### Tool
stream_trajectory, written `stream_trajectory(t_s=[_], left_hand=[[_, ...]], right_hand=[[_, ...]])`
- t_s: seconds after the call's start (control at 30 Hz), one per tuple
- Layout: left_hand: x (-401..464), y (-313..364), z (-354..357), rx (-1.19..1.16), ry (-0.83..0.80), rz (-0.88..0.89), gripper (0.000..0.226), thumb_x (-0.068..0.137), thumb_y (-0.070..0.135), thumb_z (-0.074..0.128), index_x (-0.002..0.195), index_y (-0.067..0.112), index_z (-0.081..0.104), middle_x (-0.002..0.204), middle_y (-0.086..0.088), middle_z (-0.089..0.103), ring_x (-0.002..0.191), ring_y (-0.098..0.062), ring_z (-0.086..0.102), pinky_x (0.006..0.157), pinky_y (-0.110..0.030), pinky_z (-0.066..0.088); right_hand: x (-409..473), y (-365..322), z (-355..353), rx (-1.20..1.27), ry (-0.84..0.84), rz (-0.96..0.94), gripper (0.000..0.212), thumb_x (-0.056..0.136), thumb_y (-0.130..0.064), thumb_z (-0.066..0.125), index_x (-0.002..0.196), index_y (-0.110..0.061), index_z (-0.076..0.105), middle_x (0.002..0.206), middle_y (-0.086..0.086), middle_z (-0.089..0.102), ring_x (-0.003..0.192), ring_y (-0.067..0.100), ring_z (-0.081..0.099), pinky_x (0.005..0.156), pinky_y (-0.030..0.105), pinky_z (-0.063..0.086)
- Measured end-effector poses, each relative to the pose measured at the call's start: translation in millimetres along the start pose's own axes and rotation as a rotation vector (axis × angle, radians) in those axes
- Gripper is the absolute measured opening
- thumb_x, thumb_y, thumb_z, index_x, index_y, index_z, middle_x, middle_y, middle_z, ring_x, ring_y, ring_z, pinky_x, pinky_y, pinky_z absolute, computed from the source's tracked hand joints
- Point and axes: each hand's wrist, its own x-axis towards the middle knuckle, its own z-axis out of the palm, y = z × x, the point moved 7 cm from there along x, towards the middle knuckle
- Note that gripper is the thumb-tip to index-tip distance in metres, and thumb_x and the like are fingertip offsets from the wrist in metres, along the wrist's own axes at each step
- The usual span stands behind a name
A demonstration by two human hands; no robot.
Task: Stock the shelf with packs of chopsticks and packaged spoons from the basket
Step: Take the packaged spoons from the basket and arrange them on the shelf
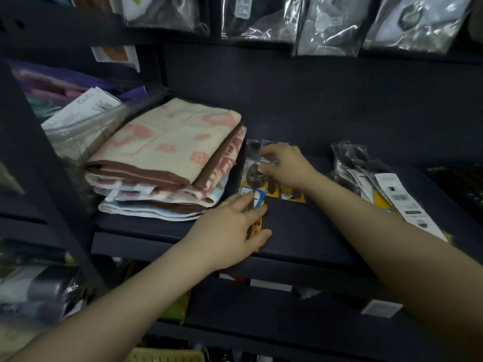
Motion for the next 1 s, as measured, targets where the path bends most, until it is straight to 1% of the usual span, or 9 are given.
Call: stream_trajectory(t_s=[0.07,0.27,0.33,0.47,0.53,0.67,0.8,0.9,1.0], left_hand=[[0,-1,-1,0.031,-0.006,-0.004,0.058,0.090,0.053,0.035,0.142,0.029,0.027,0.156,0.000,0.015,0.143,-0.017,0.014,0.114,-0.034,0.024],[5,0,-5,0.036,-0.009,0.015,0.059,0.090,0.049,0.038,0.142,0.025,0.025,0.155,-0.002,0.018,0.141,-0.020,0.017,0.115,-0.034,0.022],[5,7,-11,0.014,0.013,0.041,0.060,0.090,0.048,0.039,0.143,0.026,0.023,0.155,0.001,0.017,0.141,-0.018,0.017,0.114,-0.033,0.023],[8,29,-24,-0.016,0.075,0.100,0.054,0.090,0.048,0.040,0.139,0.025,0.034,0.152,0.005,0.026,0.138,-0.016,0.026,0.110,-0.029,0.027],[13,39,-30,-0.029,0.114,0.115,0.054,0.088,0.051,0.037,0.133,0.022,0.044,0.146,0.003,0.036,0.133,-0.017,0.034,0.107,-0.030,0.032],[27,53,-38,-0.119,0.214,0.121,0.062,0.077,0.053,0.029,0.119,0.017,0.056,0.125,0.001,0.056,0.115,-0.020,0.053,0.095,-0.036,0.046],[48,64,-42,-0.186,0.255,0.102,0.045,0.080,0.036,0.045,0.116,0.012,0.058,0.114,-0.005,0.061,0.103,-0.024,0.058,0.085,-0.024,0.039],[63,74,-45,-0.240,0.275,0.072,0.040,0.085,0.031,0.052,0.119,0.011,0.056,0.117,-0.007,0.060,0.104,-0.023,0.056,0.079,-0.016,0.031],[77,90,-45,-0.289,0.276,0.086,0.044,0.082,0.032,0.050,0.121,0.011,0.055,0.118,-0.008,0.058,0.105,-0.021,0.055,0.079,-0.013,0.031]], right_hand=[[-10,7,-15,0.091,0.058,-0.011,0.038,0.086,-0.023,0.062,0.122,-0.012,0.058,0.127,0.011,0.059,0.122,0.028,0.050,0.106,0.038,0.037],[-55,68,-64,-0.137,0.184,0.129,0.044,0.086,-0.024,0.062,0.127,-0.009,0.054,0.130,0.015,0.056,0.124,0.032,0.047,0.103,0.039,0.038],[-72,85,-71,-0.170,0.127,0.181,0.048,0.083,-0.032,0.065,0.124,-0.010,0.055,0.129,0.013,0.057,0.122,0.032,0.049,0.097,0.038,0.041],[-92,87,-63,-0.297,-0.157,0.137,0.054,0.072,-0.053,0.069,0.105,-0.013,0.058,0.107,0.003,0.062,0.105,0.023,0.057,0.084,0.032,0.043],[-95,81,-63,-0.461,-0.106,0.074,0.057,0.072,-0.061,0.063,0.108,-0.017,0.057,0.113,0.004,0.064,0.107,0.024,0.058,0.089,0.033,0.044],[-103,66,-62,-0.693,0.045,-0.067,0.046,0.089,-0.047,0.046,0.121,-0.013,0.050,0.124,0.007,0.060,0.115,0.026,0.056,0.090,0.033,0.041],[-109,66,-91,-0.631,0.192,-0.034,0.036,0.096,-0.023,0.036,0.126,-0.006,0.047,0.118,0.014,0.061,0.103,0.032,0.060,0.069,0.035,0.041],[-108,75,-130,-0.632,0.301,-0.004,0.029,0.096,-0.010,0.038,0.124,-0.006,0.044,0.114,0.015,0.059,0.099,0.035,0.059,0.063,0.034,0.034],[-103,95,-161,-0.492,0.406,0.079,0.025,0.090,-0.001,0.049,0.115,-0.005,0.048,0.102,0.018,0.062,0.085,0.037,0.058,0.060,0.034,0.035]])
